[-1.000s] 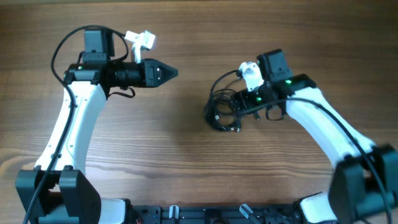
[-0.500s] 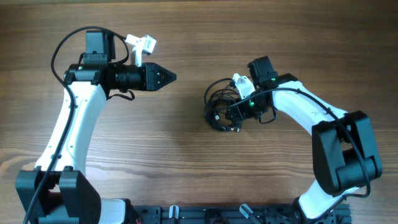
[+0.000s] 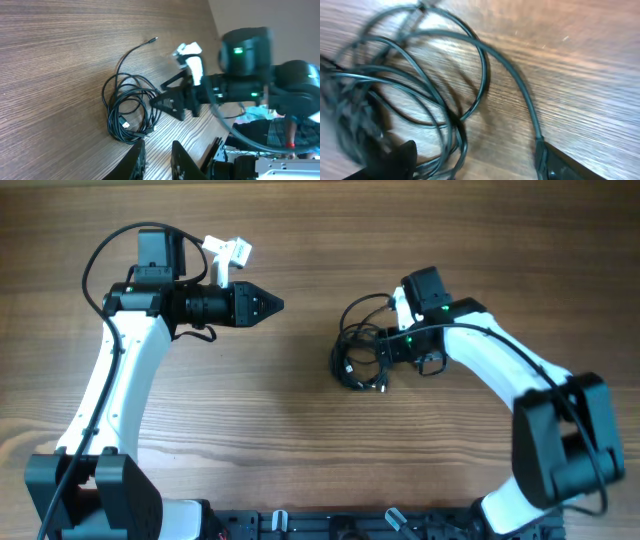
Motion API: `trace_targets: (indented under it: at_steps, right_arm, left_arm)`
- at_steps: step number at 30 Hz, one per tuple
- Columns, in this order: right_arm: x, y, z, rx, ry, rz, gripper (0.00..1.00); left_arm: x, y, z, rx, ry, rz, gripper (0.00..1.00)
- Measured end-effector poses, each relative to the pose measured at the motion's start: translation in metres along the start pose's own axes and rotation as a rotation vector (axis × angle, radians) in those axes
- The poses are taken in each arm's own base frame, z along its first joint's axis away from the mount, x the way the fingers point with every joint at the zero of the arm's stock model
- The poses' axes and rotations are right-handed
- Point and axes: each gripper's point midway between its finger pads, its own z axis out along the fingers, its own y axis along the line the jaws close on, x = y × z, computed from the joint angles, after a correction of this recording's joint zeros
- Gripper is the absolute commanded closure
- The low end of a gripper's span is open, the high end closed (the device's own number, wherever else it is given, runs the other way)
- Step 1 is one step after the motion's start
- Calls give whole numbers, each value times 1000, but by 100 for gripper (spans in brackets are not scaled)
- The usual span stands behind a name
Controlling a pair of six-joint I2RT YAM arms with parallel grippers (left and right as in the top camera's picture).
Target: Untangle cables
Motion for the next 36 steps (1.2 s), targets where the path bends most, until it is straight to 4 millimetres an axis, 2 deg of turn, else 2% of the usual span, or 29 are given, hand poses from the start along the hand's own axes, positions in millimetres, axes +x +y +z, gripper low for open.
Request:
trace_targets:
  at_steps: [4, 8, 11, 14, 18, 26, 30, 33, 35, 36]
  right_arm:
    - [-9, 9, -25, -9, -70, -48, 18]
    - [-7, 24, -24, -22, -69, -99, 14]
    - [-11, 44, -21, -45, -99, -155, 14]
    - [-17, 55, -19, -61, -127, -187, 14]
    - [-23, 56, -20, -64, -149, -190, 13]
    - [-20, 55, -15, -62, -133, -186, 18]
    - [-16, 52, -5, -57, -103, -176, 52]
    - [-14, 51, -1, -55, -90, -166, 69]
    - [-12, 50, 2, -53, -80, -164, 91]
    - [-11, 50, 3, -51, -73, -161, 95]
  left_arm:
    - [0, 0, 0, 0, 0, 4, 81]
    - [0, 0, 0, 0, 0, 4, 81]
    - [0, 0, 0, 0, 0, 3, 81]
    - [1, 0, 0, 0, 3, -1, 81]
    - [3, 0, 0, 0, 11, -11, 81]
    - [6, 0, 0, 0, 19, -21, 81]
    - [7, 0, 0, 0, 24, -26, 81]
    - [7, 0, 0, 0, 24, -27, 81]
    - [7, 0, 0, 0, 24, -26, 82]
    - [7, 0, 0, 0, 24, -26, 81]
